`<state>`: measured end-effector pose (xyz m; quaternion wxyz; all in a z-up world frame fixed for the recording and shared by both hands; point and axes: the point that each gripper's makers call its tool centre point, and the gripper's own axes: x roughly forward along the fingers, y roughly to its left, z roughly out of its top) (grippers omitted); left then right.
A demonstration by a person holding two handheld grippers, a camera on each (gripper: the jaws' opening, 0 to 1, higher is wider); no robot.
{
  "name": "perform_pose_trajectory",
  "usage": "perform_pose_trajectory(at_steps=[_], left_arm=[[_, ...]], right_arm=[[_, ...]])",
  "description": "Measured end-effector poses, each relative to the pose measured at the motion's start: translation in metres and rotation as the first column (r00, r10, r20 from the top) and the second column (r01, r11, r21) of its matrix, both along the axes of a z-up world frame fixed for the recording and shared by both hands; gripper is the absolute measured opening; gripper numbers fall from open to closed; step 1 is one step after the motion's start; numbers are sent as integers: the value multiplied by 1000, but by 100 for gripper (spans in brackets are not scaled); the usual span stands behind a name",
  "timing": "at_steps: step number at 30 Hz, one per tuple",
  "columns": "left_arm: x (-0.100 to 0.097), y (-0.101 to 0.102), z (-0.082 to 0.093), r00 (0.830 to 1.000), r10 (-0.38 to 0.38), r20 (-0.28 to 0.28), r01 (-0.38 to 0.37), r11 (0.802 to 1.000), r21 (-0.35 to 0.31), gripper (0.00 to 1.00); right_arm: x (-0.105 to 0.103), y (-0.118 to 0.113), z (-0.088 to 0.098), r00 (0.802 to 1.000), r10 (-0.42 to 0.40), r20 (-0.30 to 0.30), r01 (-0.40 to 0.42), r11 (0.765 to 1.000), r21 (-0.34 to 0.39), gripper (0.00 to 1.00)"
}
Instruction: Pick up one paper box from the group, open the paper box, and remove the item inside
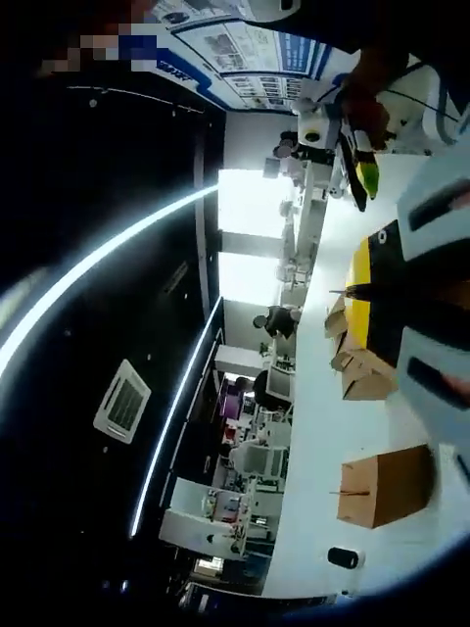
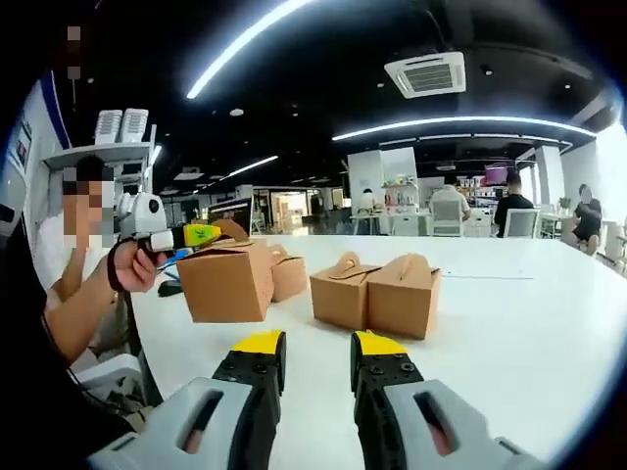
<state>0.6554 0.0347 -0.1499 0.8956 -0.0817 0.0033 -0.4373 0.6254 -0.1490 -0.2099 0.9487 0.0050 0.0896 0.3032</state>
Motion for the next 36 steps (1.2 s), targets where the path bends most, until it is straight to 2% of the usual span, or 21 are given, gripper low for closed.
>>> perform_pose_trajectory(at_steps=[4,7,15,24,32,36], left_arm=[[-1,-2,-15,999,-17,-27,18,1000,26,3],[-1,-5,-22,999,-33,-42,34,999,17,3],[-1,-17,-35,996,-65,-67,66,998,11,3],[-5,-34,-51,989,-125,-74,129,991,40,3],[-9,-44,-57,980,-186,-76,190,981,46,3],[-11,-48,-61,973,-212,-94,216,976,38,3]], right_arm=[[-3,2,0,1000,-1,-1,1,999,-34,27],[-4,2,1,1000,1,4,0,1000,-30,27],[-5,2,-6,1000,-2,-17,2,1000,-19,27],[-5,8,-12,999,21,-27,-22,1000,-13,27],[2,4,-10,1000,6,-18,-6,1000,-3,27],[4,0,-9,1000,-6,-19,6,1000,10,27]])
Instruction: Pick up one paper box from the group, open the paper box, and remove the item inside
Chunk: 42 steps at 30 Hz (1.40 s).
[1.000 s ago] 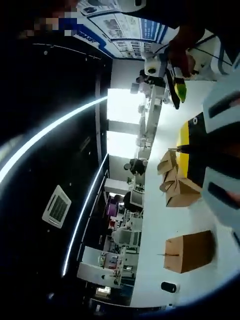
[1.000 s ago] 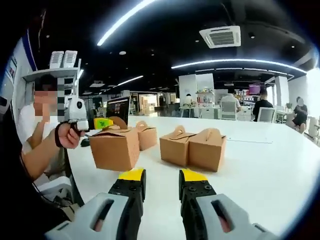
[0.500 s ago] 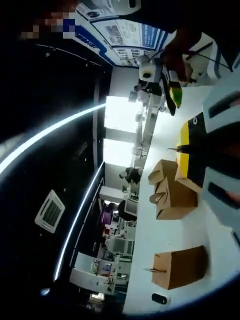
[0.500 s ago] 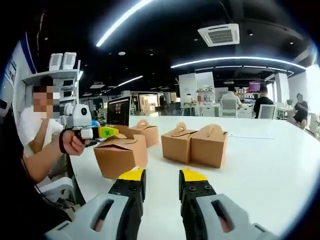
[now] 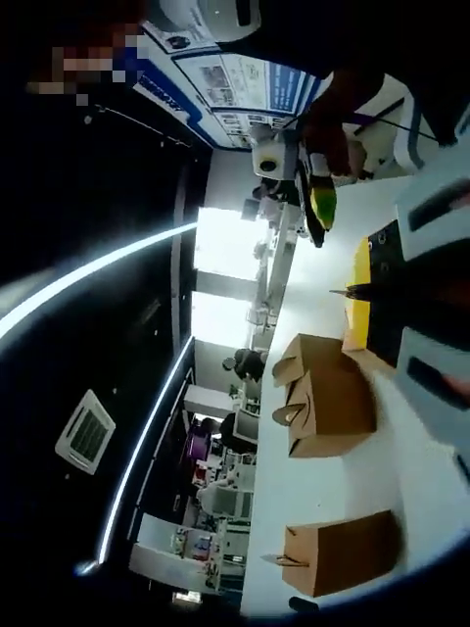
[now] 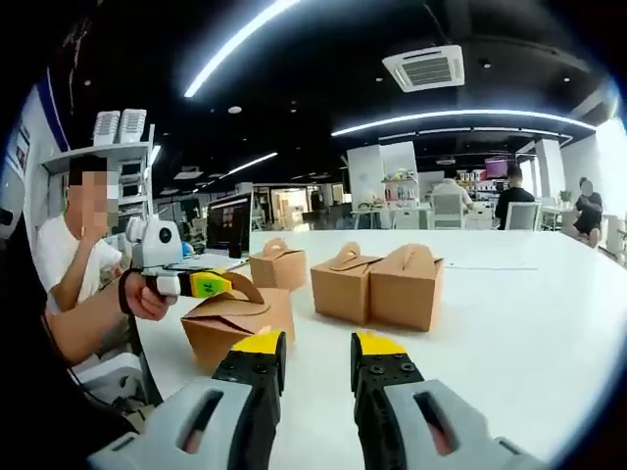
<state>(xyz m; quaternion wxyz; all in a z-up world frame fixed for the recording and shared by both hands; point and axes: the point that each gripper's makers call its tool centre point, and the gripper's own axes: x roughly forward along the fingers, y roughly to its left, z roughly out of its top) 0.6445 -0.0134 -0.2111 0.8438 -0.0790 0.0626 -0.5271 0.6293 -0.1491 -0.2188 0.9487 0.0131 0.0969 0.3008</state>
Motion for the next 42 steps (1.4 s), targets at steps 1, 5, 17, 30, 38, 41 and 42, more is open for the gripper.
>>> perform_pose_trajectory(at_steps=[1,5,17,30,38,41,42], left_arm=[[0,-1,-1,1000,-8,-3,8,1000,0,3],[-2,-4,-2,999,-43,18,43,999,11,3],[0,-4,-5,990,-137,21,137,991,2,3],[-5,-8,-11,975,-221,4,221,975,13,3],[-7,-9,-13,954,-300,-21,300,954,4,3],[-10,-10,-13,943,-333,-10,333,943,9,3],[-11,-10,-14,940,-341,-10,341,940,10,3]], right_arm=[[0,-1,-2,1000,0,-4,0,1000,-2,27],[0,-4,-6,1000,4,-23,-3,1000,24,27],[4,-21,-5,999,-33,-17,33,999,19,27],[4,-18,-9,1000,-6,-16,6,1000,-2,27],[5,-11,-6,1000,17,-12,-17,1000,0,27],[4,-9,-5,1000,22,-11,-22,1000,1,27],[3,-8,-6,1000,24,-11,-24,1000,3,27]])
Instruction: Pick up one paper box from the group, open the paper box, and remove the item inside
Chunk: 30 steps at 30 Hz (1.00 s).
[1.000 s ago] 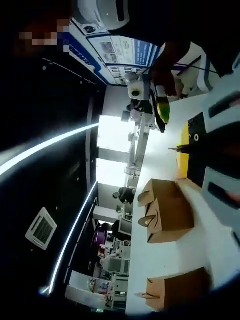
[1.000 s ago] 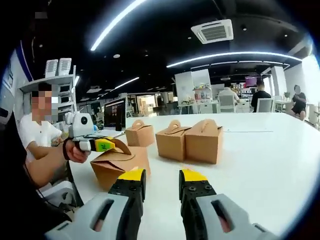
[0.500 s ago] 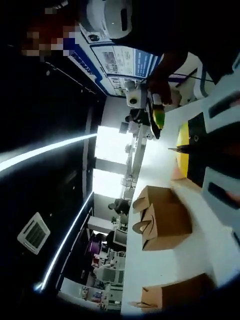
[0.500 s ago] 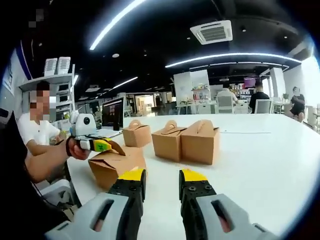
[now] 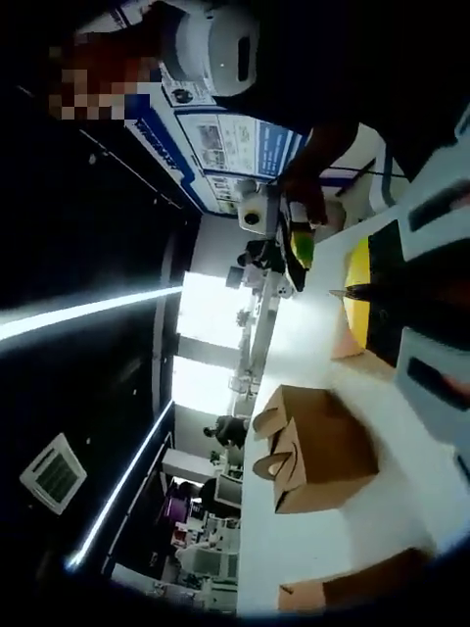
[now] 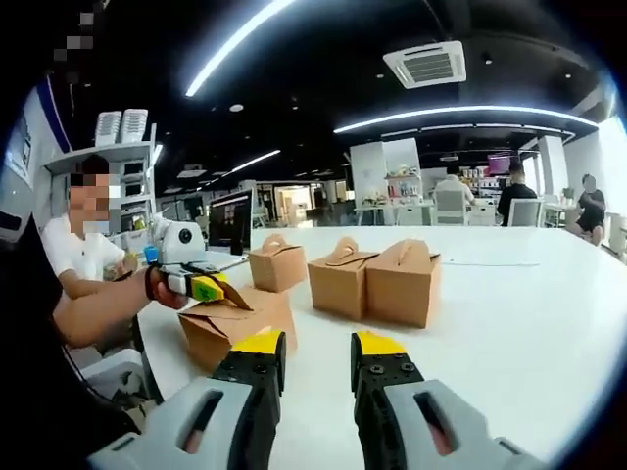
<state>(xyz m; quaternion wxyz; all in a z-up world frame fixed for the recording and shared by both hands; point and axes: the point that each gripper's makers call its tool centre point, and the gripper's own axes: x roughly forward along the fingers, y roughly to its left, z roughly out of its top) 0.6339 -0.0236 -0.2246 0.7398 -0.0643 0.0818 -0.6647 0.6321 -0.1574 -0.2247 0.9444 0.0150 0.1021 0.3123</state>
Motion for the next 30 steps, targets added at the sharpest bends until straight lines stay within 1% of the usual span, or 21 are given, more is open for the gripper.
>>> perform_pose_trajectory(at_steps=[2,4,6,8,9,10,11,13,15,16,17,18,20,22,23,25,26,27,28,29,30], left_arm=[[-1,0,0,1000,-20,-1,20,1000,-3,3],[-2,0,1,999,-52,-12,52,998,-26,3],[-3,0,1,997,-73,-12,73,997,-29,3],[-5,-2,1,996,-90,-4,90,996,-16,3],[-6,-3,1,995,-95,0,95,995,-7,3],[-7,-3,0,995,-100,3,100,995,1,3],[-8,-4,-1,994,-110,15,110,994,14,3],[-9,-5,-1,993,-118,16,118,993,18,3],[-10,-7,-2,991,-134,12,134,991,18,3],[-10,-7,-2,991,-137,5,137,990,17,3],[-10,-8,-6,990,-139,-17,140,990,25,4],[-10,-9,-6,990,-138,-24,139,990,21,4],[-11,-8,-4,990,-141,-22,141,990,19,4],[-12,-9,-3,990,-139,-25,139,990,20,5],[-13,-9,-2,990,-136,-26,136,991,19,6],[-14,-10,1,993,-119,-19,120,993,20,12],[-13,-10,3,994,-106,-21,107,994,23,18],[-11,-10,4,996,-89,-23,90,996,28,27],[-9,-9,7,997,-75,-26,76,997,24,31],[-7,-8,9,998,-59,-30,59,998,24,33],[-4,-7,12,999,-38,-38,39,999,17,32]], right_arm=[[-2,2,-2,1000,9,-7,-9,1000,5,28],[-6,10,0,998,57,-4,-57,998,18,28],[-9,16,2,996,90,9,-90,996,8,28],[-9,19,5,995,98,19,-98,995,14,27],[-9,22,9,994,105,22,-106,993,53,28],[-10,23,10,993,116,25,-117,991,71,28],[-10,25,11,991,131,37,-133,989,68,27],[-11,25,11,990,137,44,-139,988,62,27],[-10,27,8,989,142,37,-144,988,55,28],[-10,27,8,989,143,31,-144,988,59,28],[-10,26,8,989,144,23,-145,987,69,28],[-10,26,10,990,142,24,-144,987,76,28],[-11,22,14,991,128,38,-131,987,90,28],[-11,18,13,992,117,41,-120,988,98,28],[-12,17,12,993,112,39,-116,988,104,28],[-14,13,9,994,105,27,-108,987,120,28],[-15,12,8,994,103,24,-105,987,123,28],[-16,10,7,995,100,19,-102,987,122,28],[-17,9,6,995,99,16,-100,988,118,28],[-17,8,5,995,99,14,-100,988,115,28],[-18,7,5,995,98,13,-99,989,112,28]])
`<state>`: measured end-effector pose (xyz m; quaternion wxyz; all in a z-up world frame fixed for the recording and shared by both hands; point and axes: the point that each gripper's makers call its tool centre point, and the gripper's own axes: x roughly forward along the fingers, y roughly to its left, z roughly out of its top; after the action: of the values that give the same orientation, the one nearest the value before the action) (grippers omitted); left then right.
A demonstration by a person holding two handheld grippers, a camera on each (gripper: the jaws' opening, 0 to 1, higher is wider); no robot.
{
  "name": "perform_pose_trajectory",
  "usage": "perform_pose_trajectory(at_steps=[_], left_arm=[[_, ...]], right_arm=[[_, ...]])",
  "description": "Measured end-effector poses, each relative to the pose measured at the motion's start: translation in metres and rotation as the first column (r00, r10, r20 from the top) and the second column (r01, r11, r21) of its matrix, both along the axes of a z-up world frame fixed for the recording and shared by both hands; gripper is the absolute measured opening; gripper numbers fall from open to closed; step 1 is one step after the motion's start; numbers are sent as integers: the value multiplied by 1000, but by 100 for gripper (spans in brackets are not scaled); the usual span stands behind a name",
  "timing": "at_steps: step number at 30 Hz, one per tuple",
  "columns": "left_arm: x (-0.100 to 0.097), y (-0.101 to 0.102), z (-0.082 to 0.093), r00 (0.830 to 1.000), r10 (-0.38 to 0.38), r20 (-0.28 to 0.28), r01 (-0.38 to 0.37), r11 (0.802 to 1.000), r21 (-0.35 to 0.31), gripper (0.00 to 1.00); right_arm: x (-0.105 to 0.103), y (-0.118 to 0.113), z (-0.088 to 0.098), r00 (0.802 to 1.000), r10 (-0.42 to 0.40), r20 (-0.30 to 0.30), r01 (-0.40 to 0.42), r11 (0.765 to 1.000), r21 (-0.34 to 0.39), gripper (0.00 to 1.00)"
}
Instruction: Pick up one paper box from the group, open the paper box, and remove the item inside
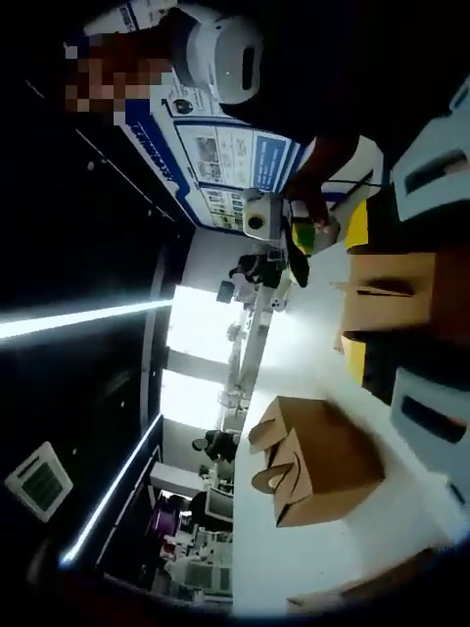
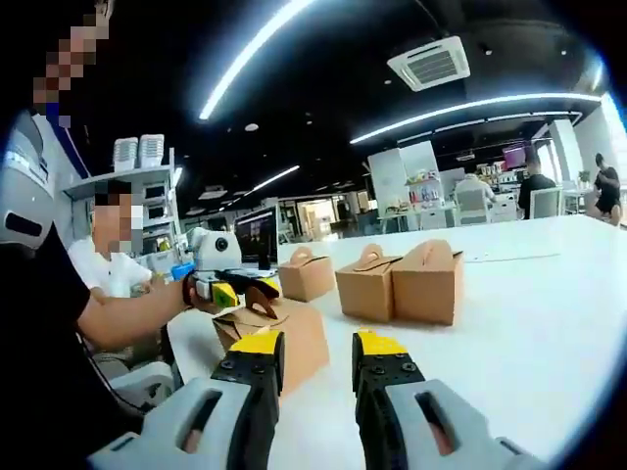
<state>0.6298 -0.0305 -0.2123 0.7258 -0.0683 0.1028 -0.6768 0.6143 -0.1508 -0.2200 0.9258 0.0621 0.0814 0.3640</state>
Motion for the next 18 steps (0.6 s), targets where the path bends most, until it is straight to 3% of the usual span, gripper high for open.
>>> perform_pose_trajectory(at_steps=[1,3,7,12,16,18], left_arm=[[7,2,1,998,53,-22,-53,999,14,32],[13,4,4,994,109,7,-109,993,44,32],[1,3,12,993,112,30,-113,993,41,32],[7,5,11,983,182,22,-183,981,64,32],[7,10,13,960,278,37,-280,959,37,30],[6,13,13,948,317,8,-317,948,30,30]], right_arm=[[0,-2,1,1000,-4,-1,4,1000,3,28],[-1,-2,3,1000,-7,-1,7,1000,7,28],[-2,1,5,1000,6,11,-6,1000,10,29],[0,4,6,1000,9,11,-9,1000,6,29],[2,7,6,1000,5,15,-5,1000,4,29],[2,7,12,1000,4,5,-5,998,68,29]])
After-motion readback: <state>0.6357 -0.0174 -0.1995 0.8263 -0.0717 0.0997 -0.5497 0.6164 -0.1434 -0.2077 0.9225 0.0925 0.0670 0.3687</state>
